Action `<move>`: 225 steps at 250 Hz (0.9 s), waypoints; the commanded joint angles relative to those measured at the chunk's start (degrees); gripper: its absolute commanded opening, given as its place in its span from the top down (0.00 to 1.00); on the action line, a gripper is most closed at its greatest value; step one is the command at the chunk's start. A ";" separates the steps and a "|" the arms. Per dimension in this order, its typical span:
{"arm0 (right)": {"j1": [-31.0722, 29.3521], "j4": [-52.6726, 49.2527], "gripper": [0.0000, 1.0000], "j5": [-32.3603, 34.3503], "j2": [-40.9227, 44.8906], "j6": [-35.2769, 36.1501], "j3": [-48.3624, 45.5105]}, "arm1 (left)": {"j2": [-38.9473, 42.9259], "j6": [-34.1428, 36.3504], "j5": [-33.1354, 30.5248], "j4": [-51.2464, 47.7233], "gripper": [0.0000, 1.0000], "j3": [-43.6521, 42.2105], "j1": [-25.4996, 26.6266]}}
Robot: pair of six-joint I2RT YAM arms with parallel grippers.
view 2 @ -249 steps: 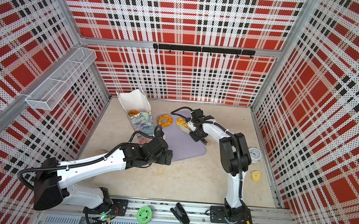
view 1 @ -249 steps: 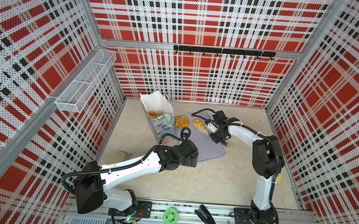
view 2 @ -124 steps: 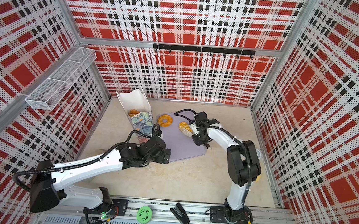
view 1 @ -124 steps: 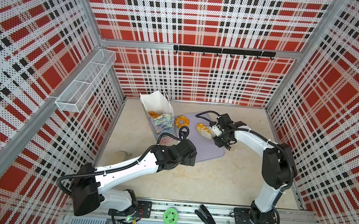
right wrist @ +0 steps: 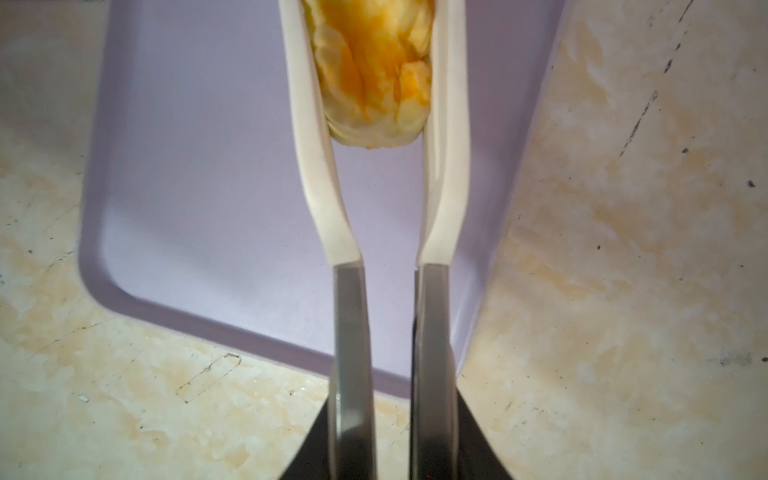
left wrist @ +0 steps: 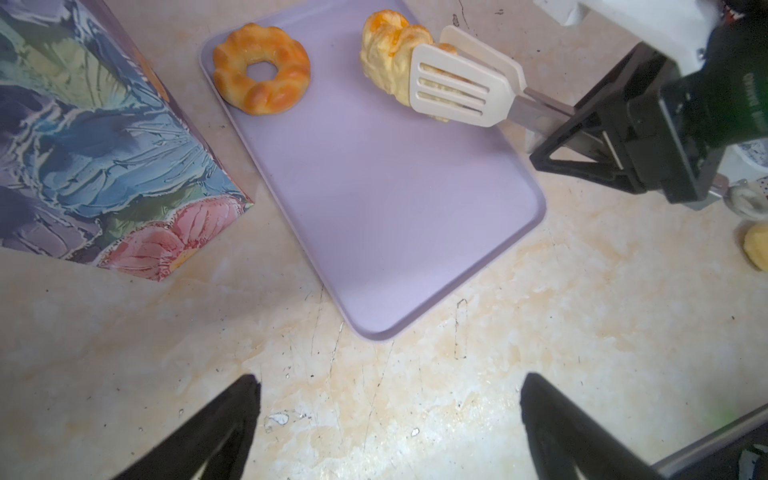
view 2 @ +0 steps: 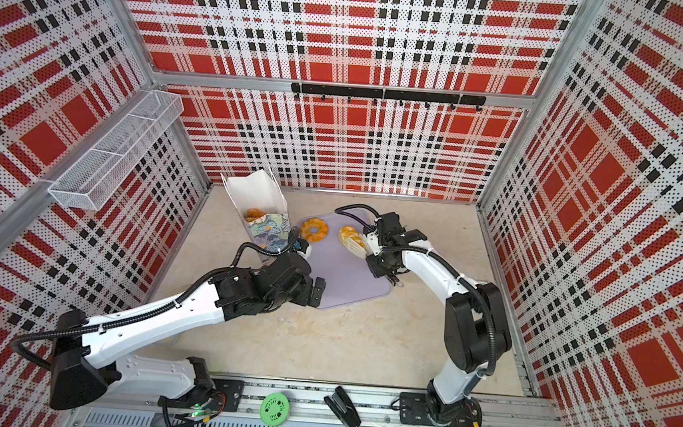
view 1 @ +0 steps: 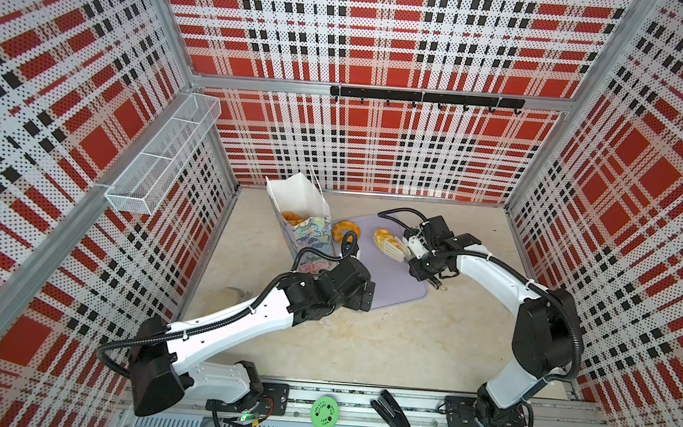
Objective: Place the fake bread into the paper bag
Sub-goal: 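Carry the bun toward the floral bag while the left spatula nears it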
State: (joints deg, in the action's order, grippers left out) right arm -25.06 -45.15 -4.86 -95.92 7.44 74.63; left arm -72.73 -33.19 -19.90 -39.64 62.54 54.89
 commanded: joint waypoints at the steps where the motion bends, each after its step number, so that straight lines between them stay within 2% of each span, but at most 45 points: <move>1: -0.34 2.77 0.75 -2.90 3.99 -1.40 -0.41 | 1.39 2.33 0.03 -1.12 0.01 2.63 -1.34; 79: -0.56 4.71 0.75 -7.24 9.79 -4.28 -1.37 | 1.99 5.52 3.07 -3.72 0.01 6.43 -4.50; 225: -3.63 4.85 0.75 -9.19 14.85 -6.65 2.19 | 2.03 8.99 6.54 -8.67 0.00 14.83 -8.23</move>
State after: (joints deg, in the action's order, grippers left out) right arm -28.08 -43.94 -12.51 -84.33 1.67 73.58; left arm -71.81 -25.43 -13.72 -45.98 74.72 47.66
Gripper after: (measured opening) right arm 0.269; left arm 0.992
